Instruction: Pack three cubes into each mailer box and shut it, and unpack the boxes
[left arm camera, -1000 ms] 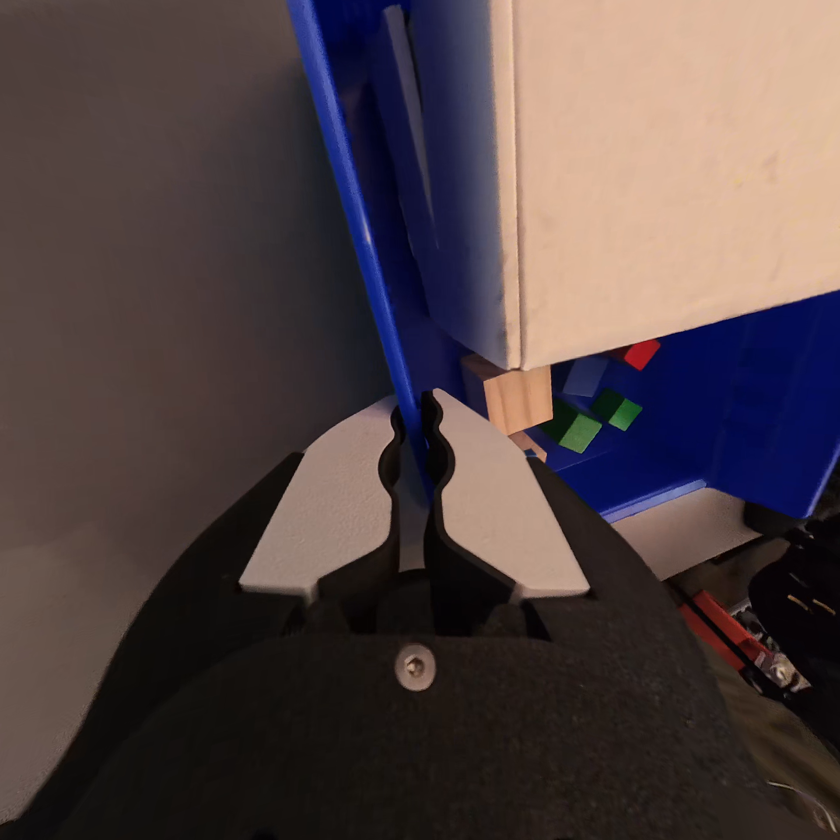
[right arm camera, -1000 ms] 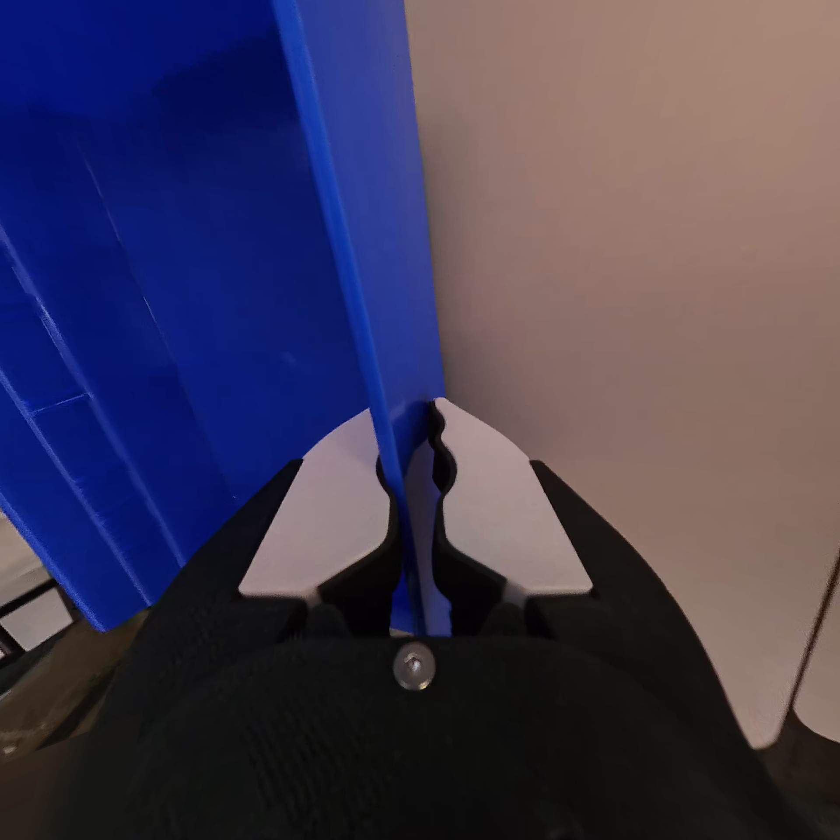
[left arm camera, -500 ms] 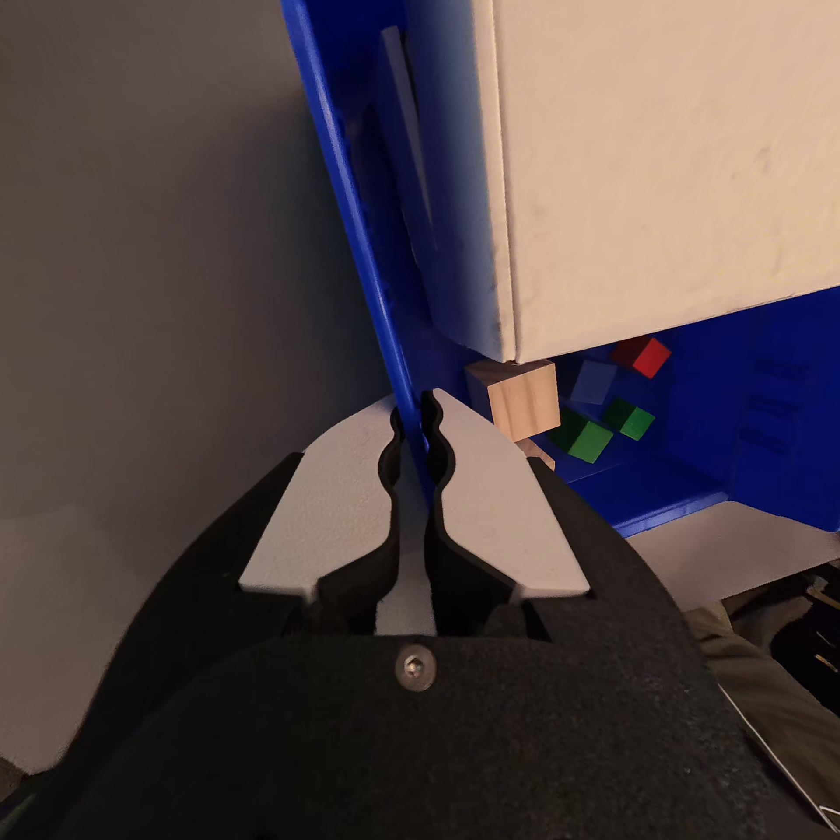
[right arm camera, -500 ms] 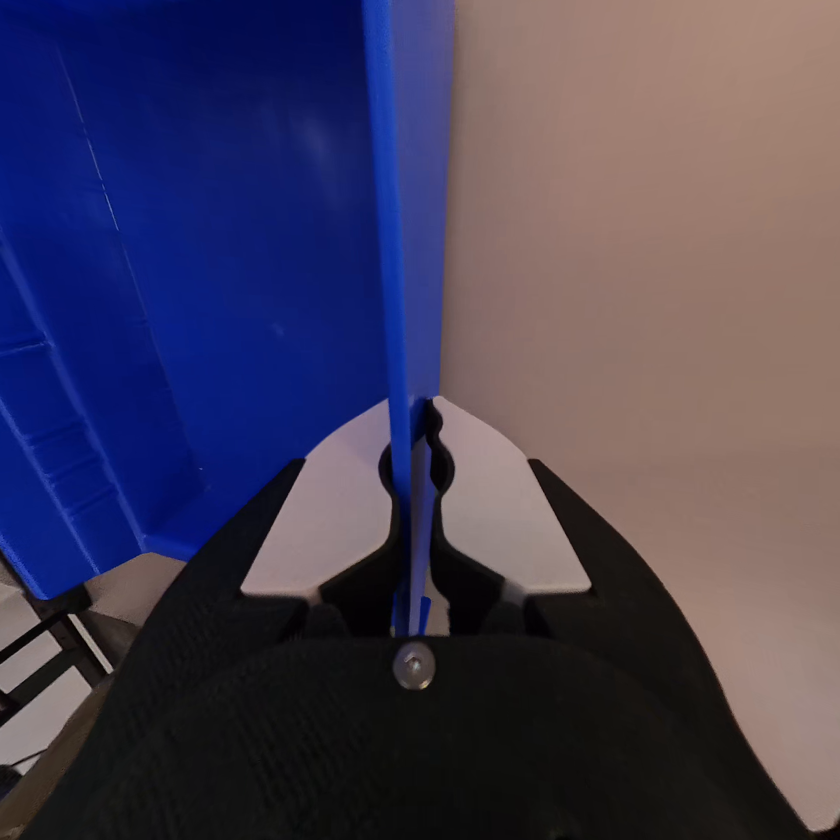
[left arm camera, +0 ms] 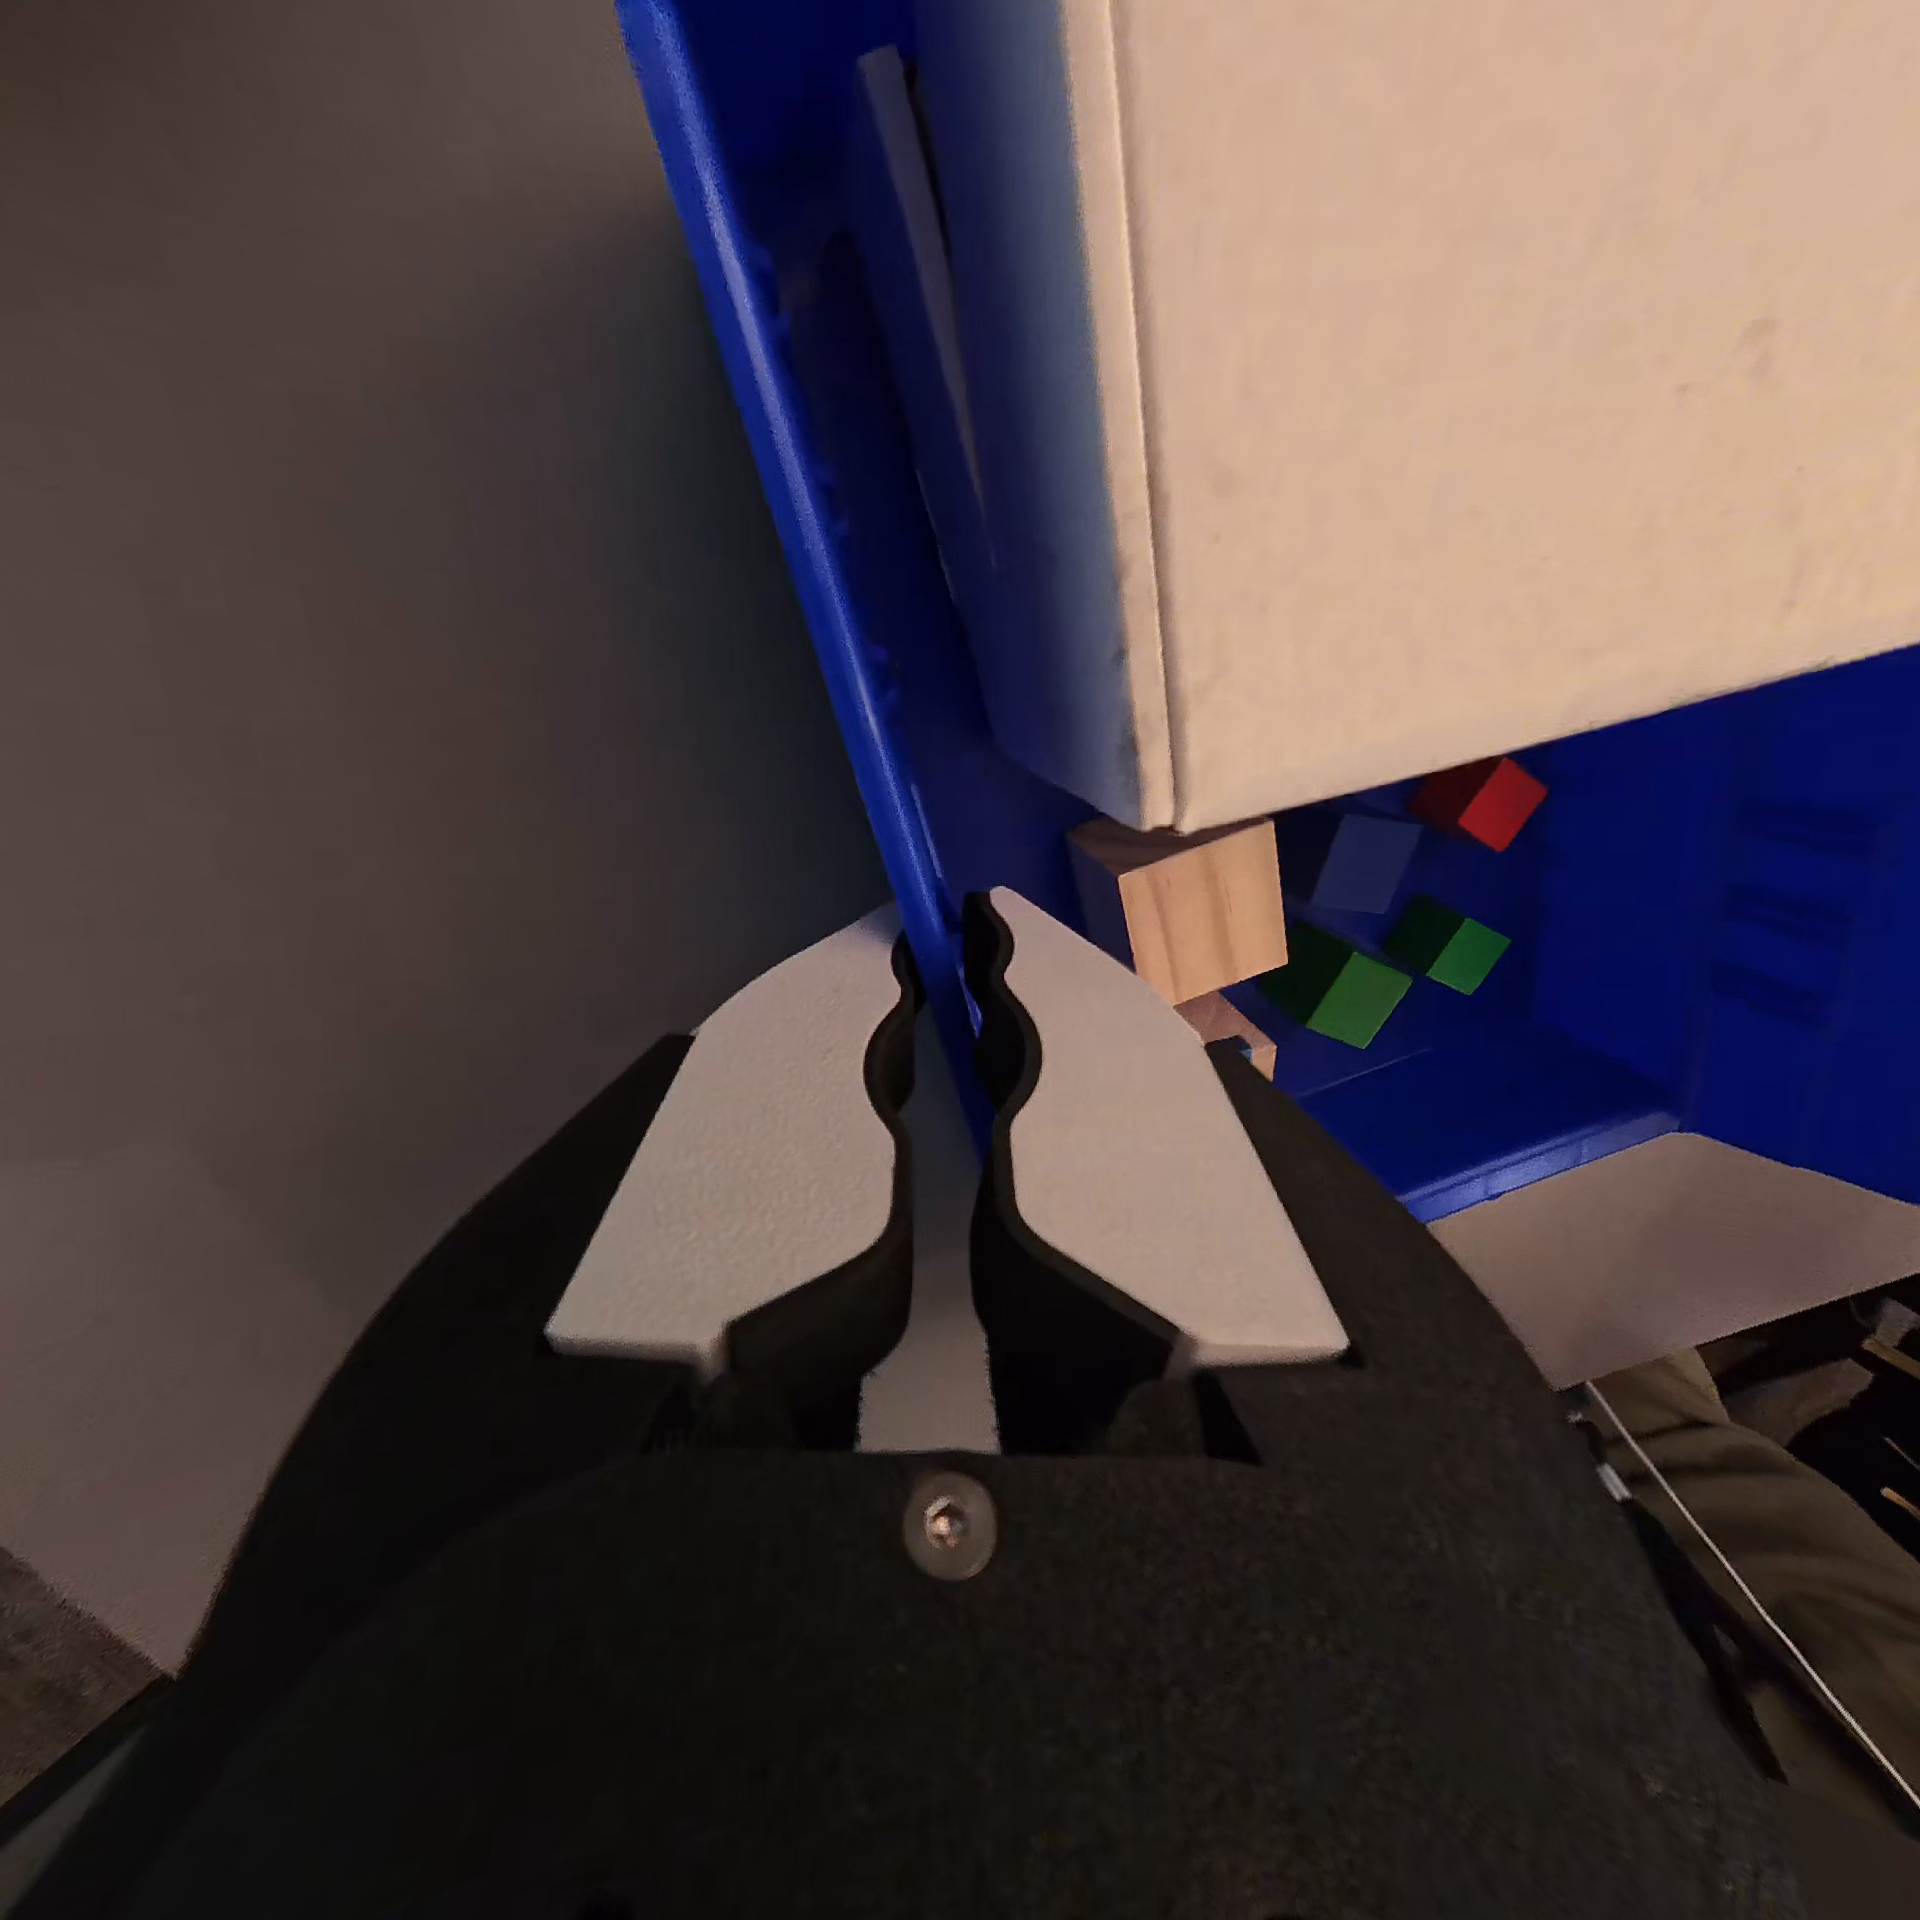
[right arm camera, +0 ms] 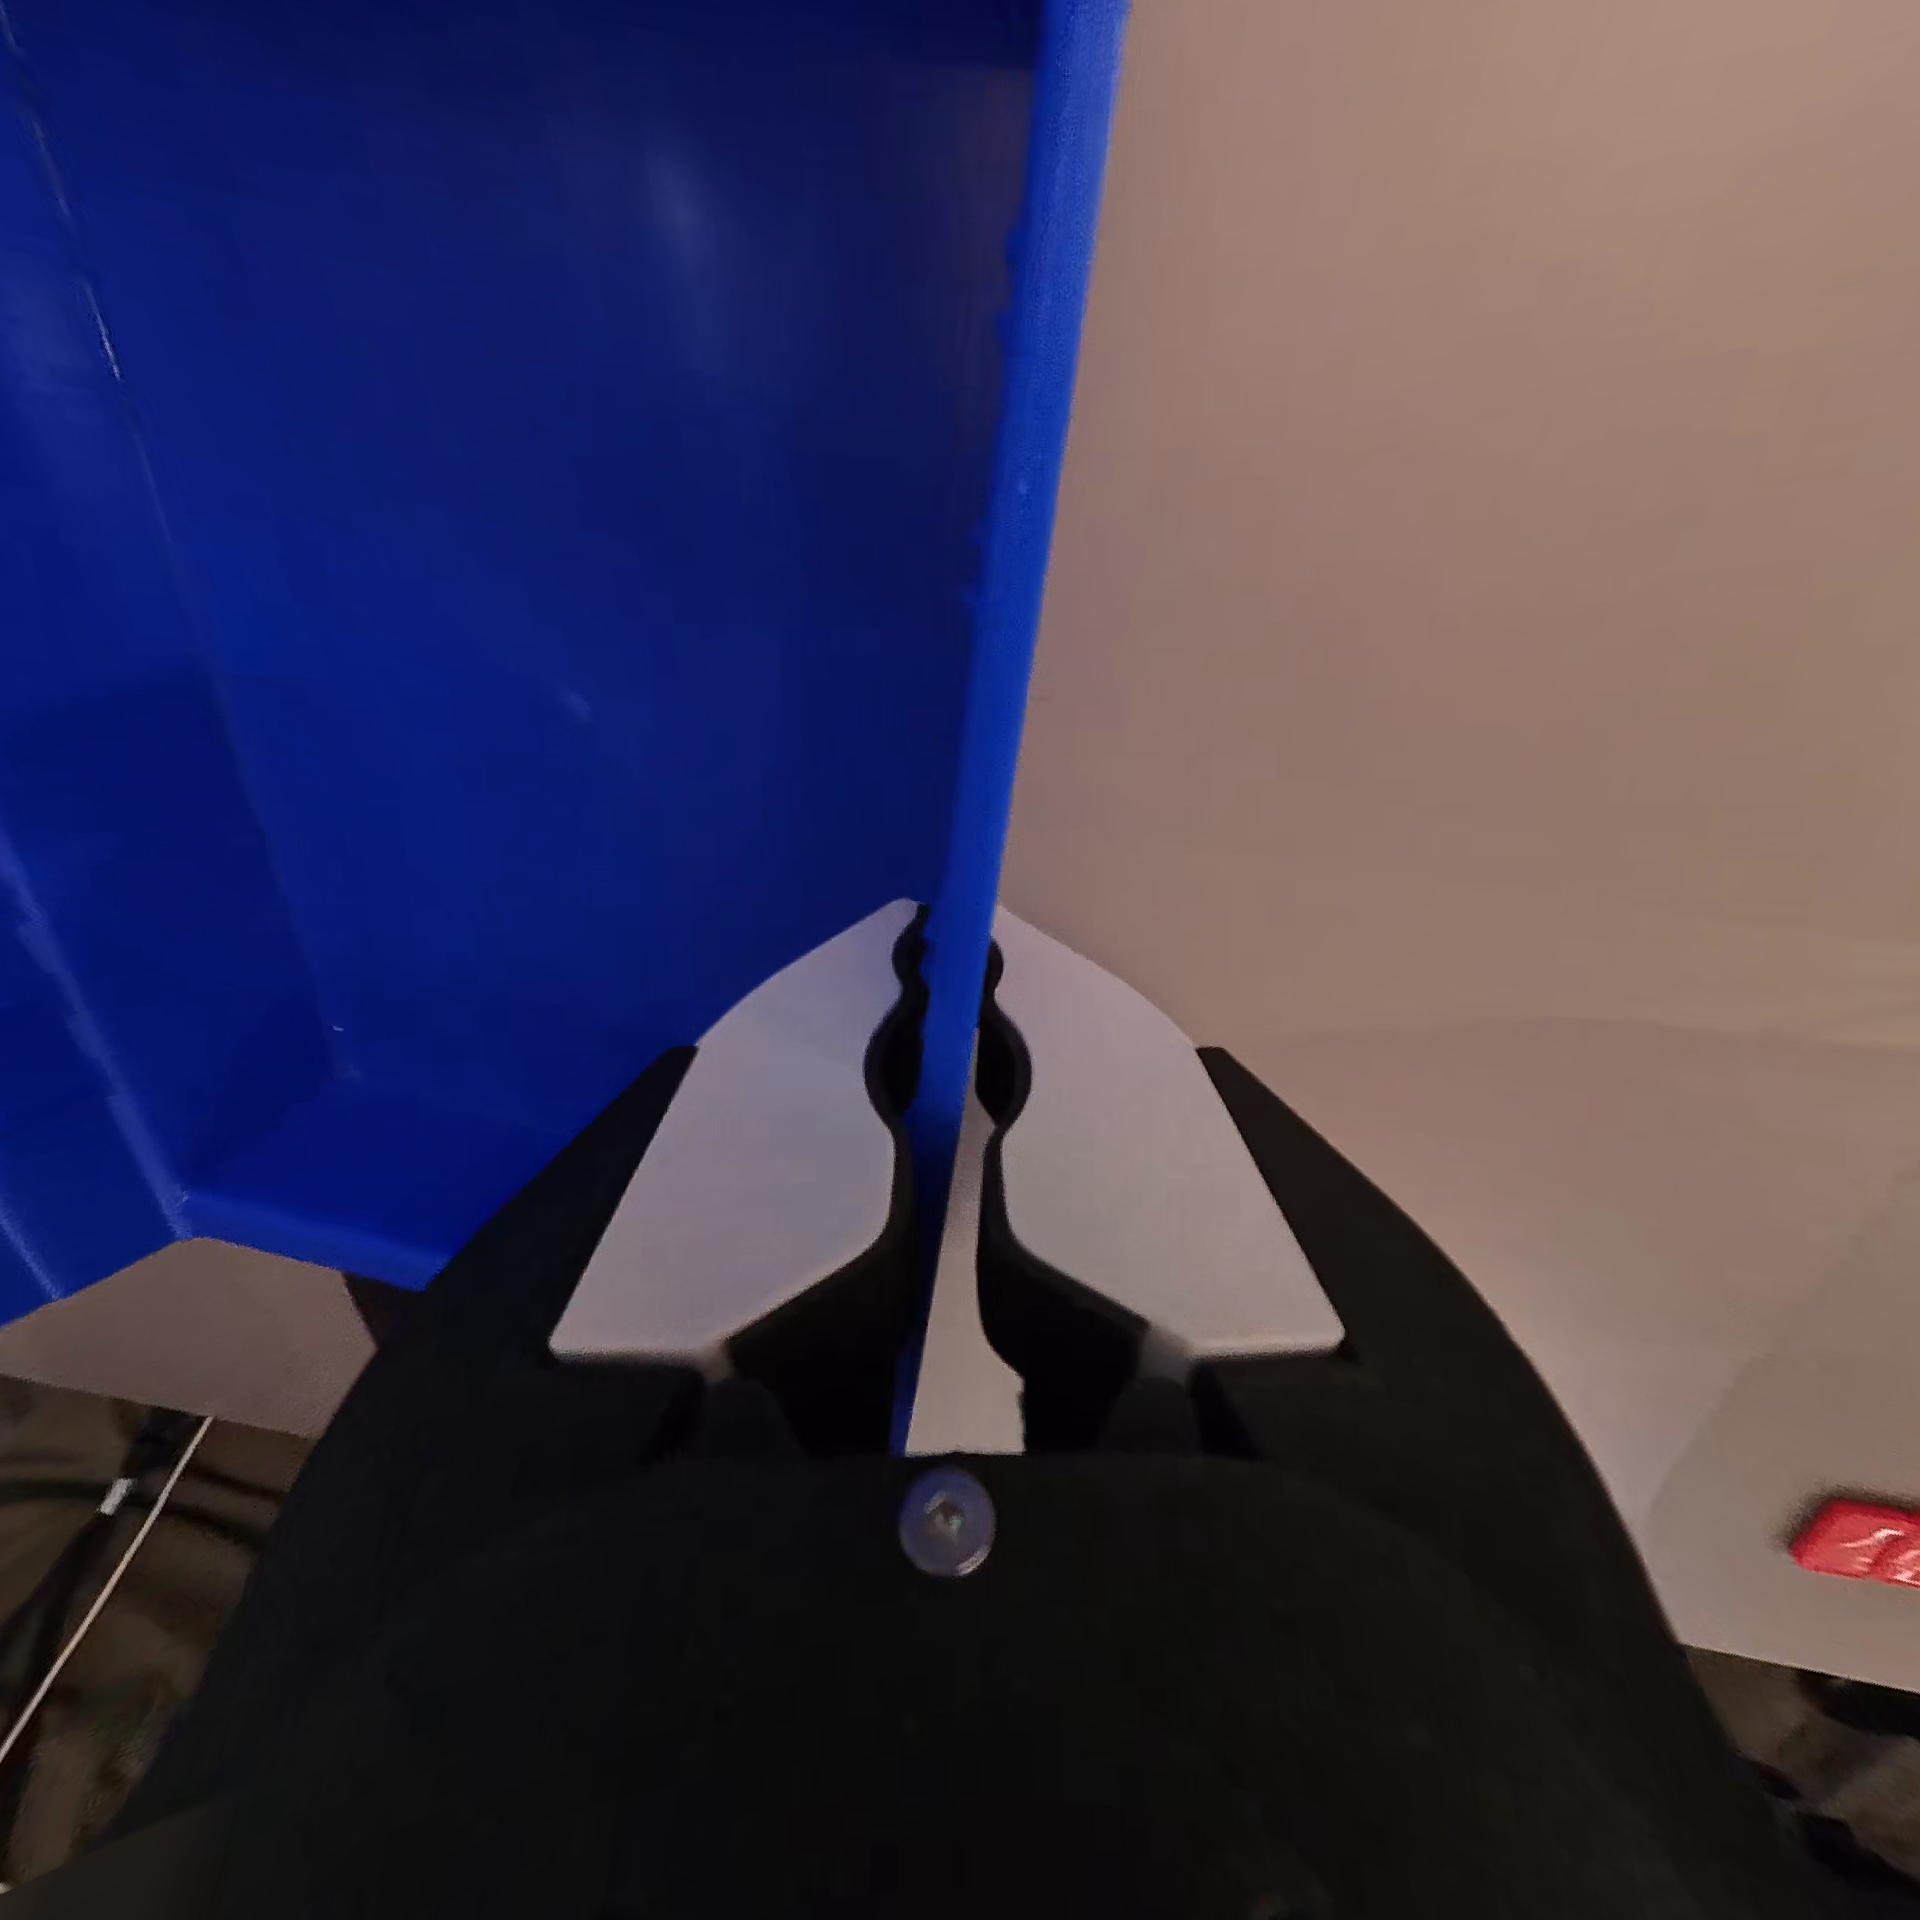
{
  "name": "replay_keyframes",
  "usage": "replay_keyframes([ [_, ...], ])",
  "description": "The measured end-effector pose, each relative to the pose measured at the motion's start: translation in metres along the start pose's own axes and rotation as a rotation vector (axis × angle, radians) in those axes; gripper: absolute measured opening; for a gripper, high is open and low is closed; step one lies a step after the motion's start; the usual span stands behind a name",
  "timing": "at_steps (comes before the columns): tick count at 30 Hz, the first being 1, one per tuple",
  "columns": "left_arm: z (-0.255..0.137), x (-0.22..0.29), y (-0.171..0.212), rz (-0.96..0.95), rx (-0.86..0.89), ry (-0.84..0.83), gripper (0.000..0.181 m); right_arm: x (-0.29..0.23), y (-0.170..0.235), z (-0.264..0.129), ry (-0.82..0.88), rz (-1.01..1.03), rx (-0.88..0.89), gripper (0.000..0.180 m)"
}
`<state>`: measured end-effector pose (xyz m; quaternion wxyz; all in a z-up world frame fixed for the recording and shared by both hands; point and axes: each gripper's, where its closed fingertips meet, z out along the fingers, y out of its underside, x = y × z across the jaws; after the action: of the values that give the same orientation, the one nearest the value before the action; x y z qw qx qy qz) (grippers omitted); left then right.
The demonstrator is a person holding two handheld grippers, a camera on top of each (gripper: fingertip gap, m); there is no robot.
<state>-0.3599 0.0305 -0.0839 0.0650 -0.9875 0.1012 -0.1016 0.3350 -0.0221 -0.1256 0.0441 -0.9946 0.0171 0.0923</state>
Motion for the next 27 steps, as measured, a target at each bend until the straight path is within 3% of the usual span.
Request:
replay_keyframes([
  [11,-0.005,-0.022,0.002,-0.037,0.009,-0.009,0.006,0.006,-0.001,0.000,0.069,-0.106,-0.011,0.009],
  [16,-0.007,-0.033,0.001,-0.048,0.022,-0.003,0.006,0.010,0.004,0.001,0.128,-0.151,-0.019,0.019],
  [20,-0.009,-0.045,0.002,-0.069,0.044,-0.001,0.005,0.005,0.004,0.001,0.073,-0.102,-0.013,0.009],
  [27,-0.015,-0.068,0.009,-0.118,0.084,0.017,0.005,0.015,0.006,-0.001,0.069,-0.151,-0.010,0.009],
])
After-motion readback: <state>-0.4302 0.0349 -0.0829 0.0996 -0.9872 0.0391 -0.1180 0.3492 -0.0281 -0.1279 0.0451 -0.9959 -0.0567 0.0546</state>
